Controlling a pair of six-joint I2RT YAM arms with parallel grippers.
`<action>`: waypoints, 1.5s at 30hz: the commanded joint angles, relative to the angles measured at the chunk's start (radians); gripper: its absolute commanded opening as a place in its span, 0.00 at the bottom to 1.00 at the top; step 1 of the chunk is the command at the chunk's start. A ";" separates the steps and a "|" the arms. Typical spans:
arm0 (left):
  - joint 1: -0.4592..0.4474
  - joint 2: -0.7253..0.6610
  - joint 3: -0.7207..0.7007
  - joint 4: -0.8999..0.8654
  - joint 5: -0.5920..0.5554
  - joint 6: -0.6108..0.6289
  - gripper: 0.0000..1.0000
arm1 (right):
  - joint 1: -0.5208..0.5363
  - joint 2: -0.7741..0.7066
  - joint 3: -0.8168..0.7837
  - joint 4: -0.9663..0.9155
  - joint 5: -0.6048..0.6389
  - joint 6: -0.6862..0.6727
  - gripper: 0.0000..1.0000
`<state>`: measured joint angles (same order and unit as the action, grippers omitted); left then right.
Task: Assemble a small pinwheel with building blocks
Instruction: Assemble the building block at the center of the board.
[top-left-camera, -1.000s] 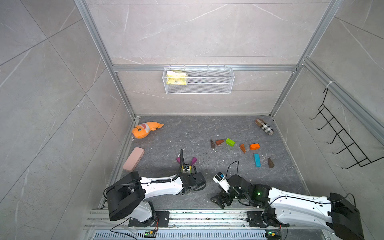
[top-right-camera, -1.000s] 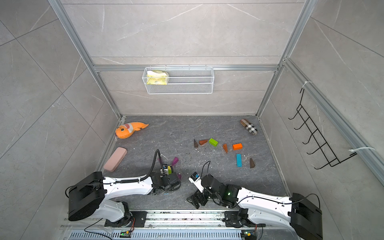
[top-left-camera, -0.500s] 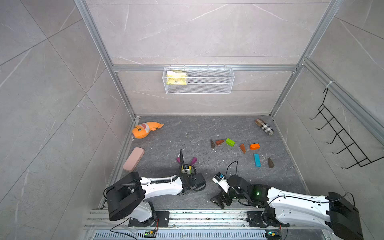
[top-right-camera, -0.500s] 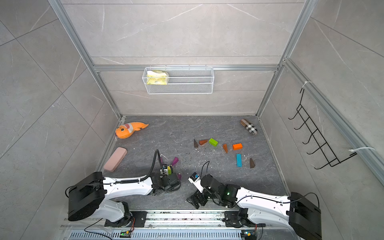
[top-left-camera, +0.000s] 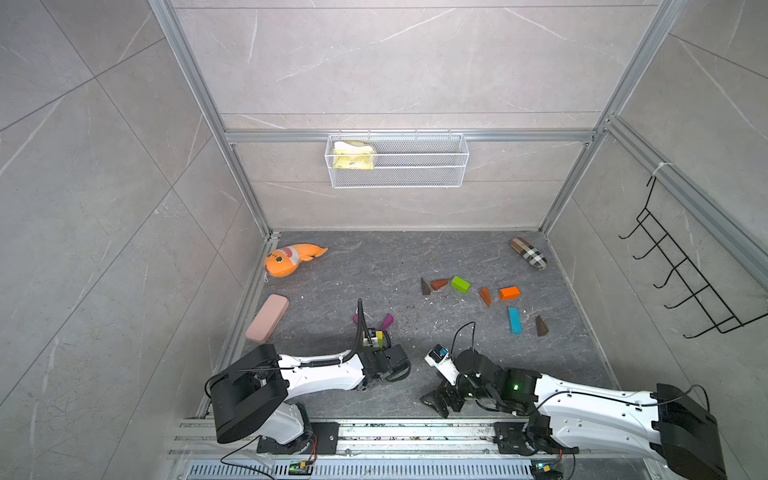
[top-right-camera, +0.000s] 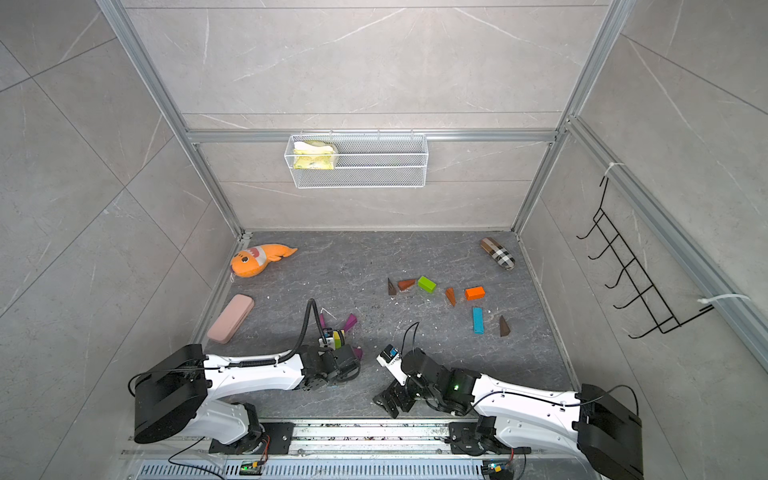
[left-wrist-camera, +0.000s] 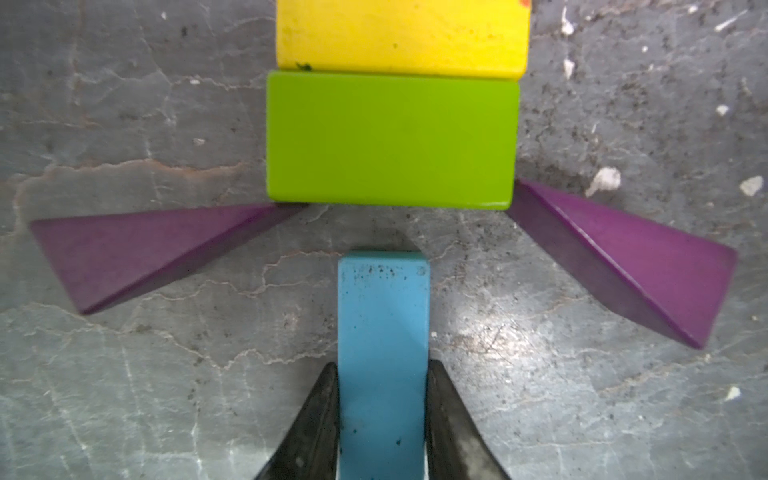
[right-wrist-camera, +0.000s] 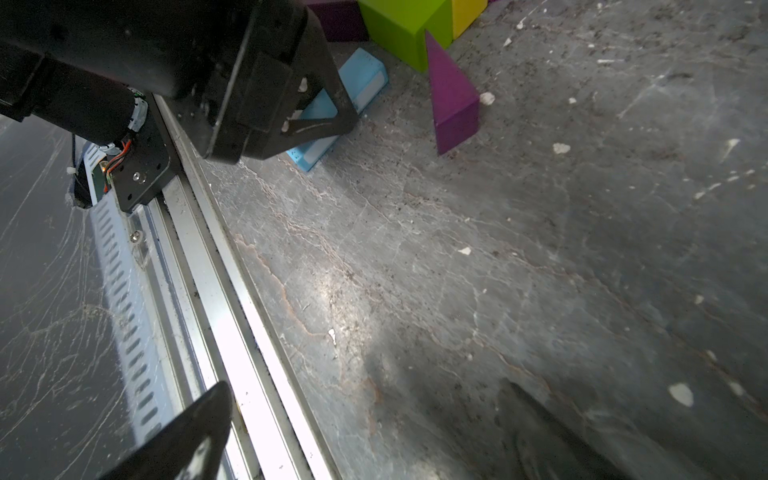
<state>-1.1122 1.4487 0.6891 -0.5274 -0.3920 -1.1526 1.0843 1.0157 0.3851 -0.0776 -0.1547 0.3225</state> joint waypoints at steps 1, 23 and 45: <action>0.010 -0.008 0.007 -0.052 -0.030 -0.001 0.30 | 0.005 0.009 0.021 0.012 -0.012 0.012 1.00; 0.020 0.029 0.043 -0.042 -0.026 0.036 0.31 | 0.005 0.018 0.024 0.014 -0.018 0.010 1.00; 0.020 0.042 0.051 -0.027 -0.025 0.047 0.42 | 0.005 0.030 0.027 0.017 -0.023 0.010 1.00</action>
<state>-1.0988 1.4784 0.7124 -0.5468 -0.3916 -1.1172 1.0843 1.0405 0.3878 -0.0700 -0.1719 0.3222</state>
